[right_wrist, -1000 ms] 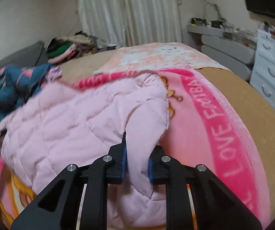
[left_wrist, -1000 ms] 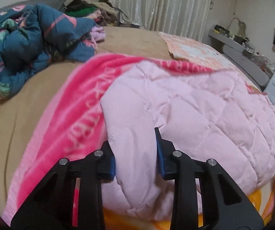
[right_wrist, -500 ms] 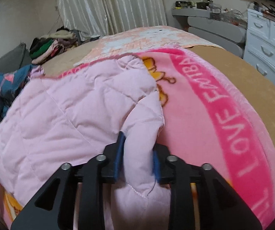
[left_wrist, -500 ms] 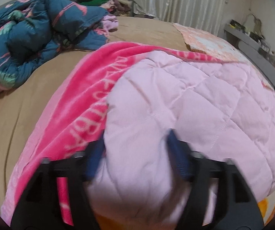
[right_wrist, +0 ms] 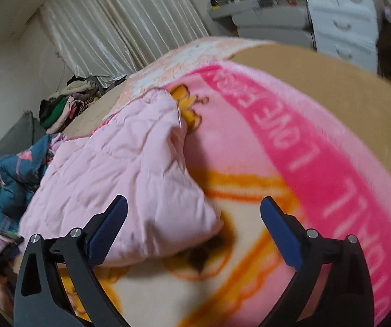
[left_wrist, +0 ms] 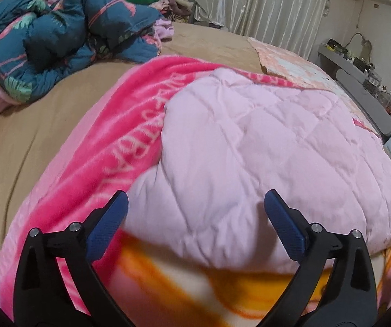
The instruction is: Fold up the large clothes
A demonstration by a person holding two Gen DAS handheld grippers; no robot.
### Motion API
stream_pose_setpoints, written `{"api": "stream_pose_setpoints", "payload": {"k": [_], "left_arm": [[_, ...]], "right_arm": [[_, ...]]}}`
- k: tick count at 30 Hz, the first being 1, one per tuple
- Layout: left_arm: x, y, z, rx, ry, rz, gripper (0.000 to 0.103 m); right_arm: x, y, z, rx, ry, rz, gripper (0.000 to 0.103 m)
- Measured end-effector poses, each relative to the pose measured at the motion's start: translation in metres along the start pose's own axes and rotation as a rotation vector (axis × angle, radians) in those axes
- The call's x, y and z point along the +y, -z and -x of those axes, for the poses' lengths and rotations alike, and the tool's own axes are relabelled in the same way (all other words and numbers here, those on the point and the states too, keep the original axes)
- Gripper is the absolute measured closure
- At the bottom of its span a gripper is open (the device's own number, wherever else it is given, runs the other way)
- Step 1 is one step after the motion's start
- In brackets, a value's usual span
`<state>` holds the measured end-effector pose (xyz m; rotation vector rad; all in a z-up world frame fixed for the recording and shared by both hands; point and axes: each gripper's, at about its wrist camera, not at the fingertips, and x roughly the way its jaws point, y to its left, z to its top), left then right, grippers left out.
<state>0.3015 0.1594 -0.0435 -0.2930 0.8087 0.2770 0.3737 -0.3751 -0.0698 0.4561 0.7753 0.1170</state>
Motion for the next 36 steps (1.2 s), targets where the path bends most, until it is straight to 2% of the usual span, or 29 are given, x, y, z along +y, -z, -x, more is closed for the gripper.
{"api": "stream_pose_setpoints", "payload": {"k": [2,5,9,12,17,25,26,28,30,32,33,35,36], "left_arm": [[0.005,0.007,0.002,0.004,0.012,0.034,0.009],[0.016,0.017,0.002,0.030,0.071,0.141,0.009],[0.033,0.028,-0.014,0.101,0.217,0.352,0.009],[0.034,0.029,-0.031,0.144,0.298,0.446,0.009],[0.026,0.020,-0.052,0.156,0.334,0.474,0.009],[0.010,0.010,-0.070,0.125,0.301,0.458,0.008],[0.006,0.009,-0.069,0.115,0.292,0.436,0.010],[-0.001,0.008,-0.064,0.091,0.275,0.385,0.023],[-0.009,0.003,-0.054,0.062,0.252,0.322,0.043],[-0.017,-0.001,-0.045,0.036,0.234,0.273,0.055],[-0.019,-0.004,-0.042,0.026,0.230,0.256,0.062],[-0.029,-0.009,-0.031,0.004,0.212,0.202,0.068],[-0.029,-0.011,-0.025,-0.004,0.205,0.185,0.071]], "right_arm": [[-0.002,0.007,0.000,0.023,-0.017,-0.037,0.005],[0.004,0.016,-0.006,0.057,-0.019,-0.047,0.005],[0.010,0.020,-0.021,0.090,-0.053,-0.094,0.005],[0.018,0.020,-0.033,0.115,-0.082,-0.113,0.005],[0.030,0.017,-0.047,0.109,-0.063,-0.116,0.004],[0.031,0.010,-0.074,0.108,-0.040,-0.122,0.004],[0.031,0.010,-0.076,0.105,-0.041,-0.119,0.004],[0.031,0.010,-0.078,0.097,-0.051,-0.115,0.005],[0.032,0.008,-0.077,0.083,-0.073,-0.102,0.019],[0.035,0.005,-0.071,0.065,-0.090,-0.071,0.044],[0.038,0.003,-0.066,0.053,-0.107,-0.043,0.049],[0.048,-0.001,-0.054,0.028,-0.122,0.029,0.065],[0.053,-0.003,-0.048,0.014,-0.130,0.062,0.068]]}}
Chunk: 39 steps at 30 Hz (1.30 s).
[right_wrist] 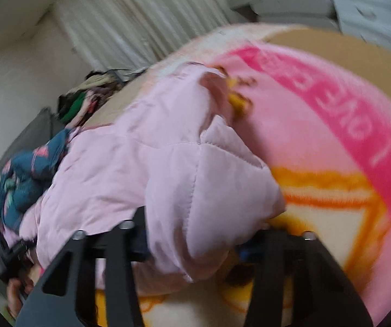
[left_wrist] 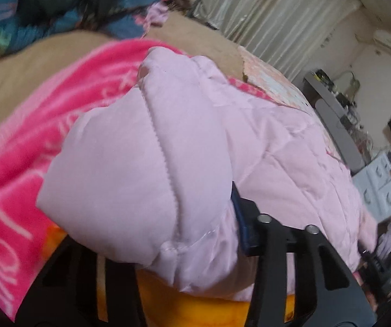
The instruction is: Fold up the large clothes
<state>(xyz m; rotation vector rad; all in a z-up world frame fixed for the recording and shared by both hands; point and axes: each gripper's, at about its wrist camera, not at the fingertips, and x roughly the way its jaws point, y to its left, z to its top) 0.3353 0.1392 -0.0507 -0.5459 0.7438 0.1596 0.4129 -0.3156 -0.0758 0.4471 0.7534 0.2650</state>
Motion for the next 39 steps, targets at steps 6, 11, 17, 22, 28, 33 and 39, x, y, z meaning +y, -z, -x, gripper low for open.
{"api": "stream_pose_setpoints", "payload": {"k": [6,11,17,22,28,33,39], "left_arm": [[-0.023,0.000,0.034,-0.047,-0.022,-0.097,0.073],[-0.023,0.010,0.063,-0.059,-0.030,-0.146,0.074],[-0.020,0.023,0.091,-0.073,-0.018,-0.176,0.074],[-0.014,0.040,0.110,-0.071,-0.008,-0.186,0.074],[-0.003,0.063,0.134,-0.075,-0.003,-0.194,0.074],[0.005,0.075,0.148,-0.083,-0.006,-0.213,0.074],[0.013,0.090,0.159,-0.085,-0.011,-0.225,0.074]], "right_arm": [[0.036,-0.014,0.041,-0.096,-0.025,0.180,0.075],[0.057,-0.019,0.071,-0.131,-0.030,0.271,0.075],[0.064,-0.002,0.107,-0.131,-0.030,0.326,0.075],[0.071,0.021,0.138,-0.123,-0.018,0.363,0.075],[0.079,0.048,0.168,-0.116,-0.005,0.401,0.075],[0.083,0.066,0.185,-0.114,0.002,0.411,0.075],[0.087,0.086,0.200,-0.104,0.020,0.425,0.075]]}}
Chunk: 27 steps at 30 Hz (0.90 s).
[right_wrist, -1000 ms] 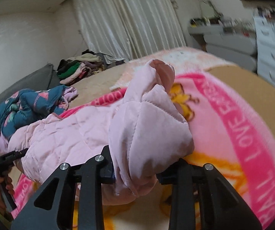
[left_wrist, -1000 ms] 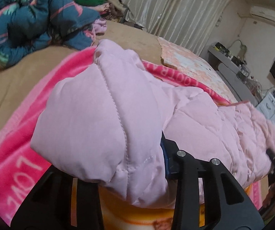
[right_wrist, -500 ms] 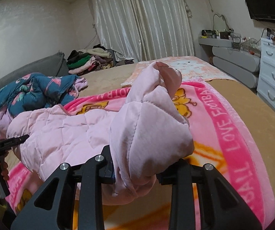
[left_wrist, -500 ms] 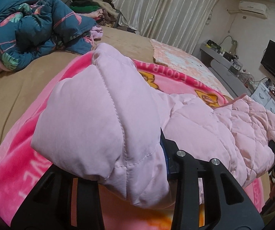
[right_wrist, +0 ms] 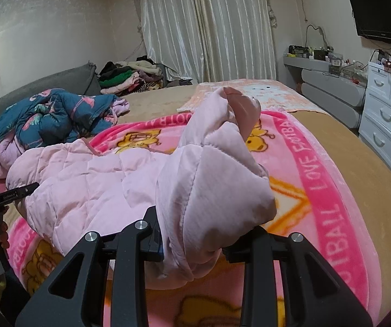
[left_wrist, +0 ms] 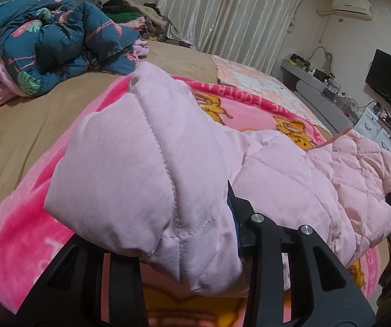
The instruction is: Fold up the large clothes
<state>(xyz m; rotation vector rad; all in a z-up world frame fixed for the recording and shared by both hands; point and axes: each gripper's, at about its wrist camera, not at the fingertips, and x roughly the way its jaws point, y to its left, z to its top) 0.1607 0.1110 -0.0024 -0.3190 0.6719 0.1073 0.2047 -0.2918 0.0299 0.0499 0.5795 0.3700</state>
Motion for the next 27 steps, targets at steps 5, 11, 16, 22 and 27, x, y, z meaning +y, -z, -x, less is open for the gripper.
{"api": "stream_pose_setpoints", "payload": {"k": [5,11,16,22,27], "left_arm": [[0.004,0.010,0.007,0.000,-0.003,-0.013,0.074],[0.008,0.022,0.011,0.006,-0.015,-0.021,0.073],[0.011,0.030,0.011,0.015,-0.027,-0.032,0.072],[0.014,0.036,0.005,0.025,-0.045,-0.037,0.070],[0.015,0.042,0.001,0.035,-0.056,-0.037,0.068]], "right_arm": [[0.006,0.010,0.010,0.010,0.012,0.013,0.075],[0.011,0.023,0.016,0.023,0.035,0.036,0.074],[0.012,0.034,0.017,0.043,0.049,0.054,0.073],[-0.001,0.044,0.008,0.093,0.059,0.004,0.069],[-0.019,0.058,-0.008,0.162,0.079,-0.093,0.059]]}}
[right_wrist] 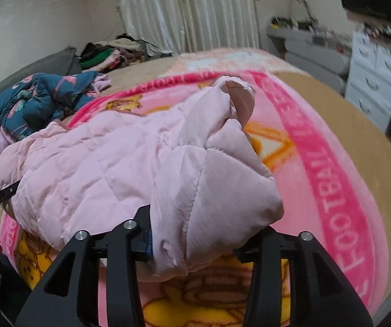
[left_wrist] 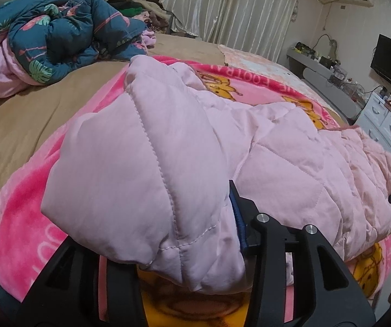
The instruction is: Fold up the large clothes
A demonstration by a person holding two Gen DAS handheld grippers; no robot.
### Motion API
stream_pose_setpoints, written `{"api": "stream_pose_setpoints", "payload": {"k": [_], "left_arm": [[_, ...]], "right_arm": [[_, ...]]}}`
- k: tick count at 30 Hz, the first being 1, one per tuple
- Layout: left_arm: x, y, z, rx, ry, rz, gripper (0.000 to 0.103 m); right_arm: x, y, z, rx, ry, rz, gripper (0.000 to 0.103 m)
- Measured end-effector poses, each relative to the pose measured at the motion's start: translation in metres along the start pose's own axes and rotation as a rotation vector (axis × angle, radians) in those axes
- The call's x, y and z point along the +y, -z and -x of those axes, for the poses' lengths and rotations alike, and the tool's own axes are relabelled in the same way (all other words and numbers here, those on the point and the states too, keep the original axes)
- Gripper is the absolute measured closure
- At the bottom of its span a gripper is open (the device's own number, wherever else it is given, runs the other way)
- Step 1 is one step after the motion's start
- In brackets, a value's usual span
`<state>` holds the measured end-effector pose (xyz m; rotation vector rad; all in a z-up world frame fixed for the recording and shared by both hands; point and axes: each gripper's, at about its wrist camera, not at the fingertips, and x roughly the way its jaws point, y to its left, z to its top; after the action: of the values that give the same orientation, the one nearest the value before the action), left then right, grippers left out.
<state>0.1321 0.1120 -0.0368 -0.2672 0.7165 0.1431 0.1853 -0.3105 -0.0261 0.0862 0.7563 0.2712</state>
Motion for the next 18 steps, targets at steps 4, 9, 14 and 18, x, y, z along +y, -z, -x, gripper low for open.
{"api": "stream_pose_setpoints", "payload": {"k": [4,9,14,18], "left_arm": [[0.000,0.003,0.000,0.001,-0.006,-0.005,0.067],[0.000,0.004,-0.001,0.003,-0.008,-0.005,0.066],[0.000,0.006,-0.002,0.007,-0.010,0.001,0.063],[0.000,0.008,-0.001,0.010,-0.018,0.003,0.059]], "right_arm": [[-0.014,0.007,-0.019,0.067,0.025,-0.083,0.045],[-0.028,0.017,-0.038,0.133,0.033,-0.176,0.029],[-0.042,0.024,-0.045,0.178,0.055,-0.251,0.005],[-0.042,0.025,-0.042,0.175,0.063,-0.231,0.004]]}}
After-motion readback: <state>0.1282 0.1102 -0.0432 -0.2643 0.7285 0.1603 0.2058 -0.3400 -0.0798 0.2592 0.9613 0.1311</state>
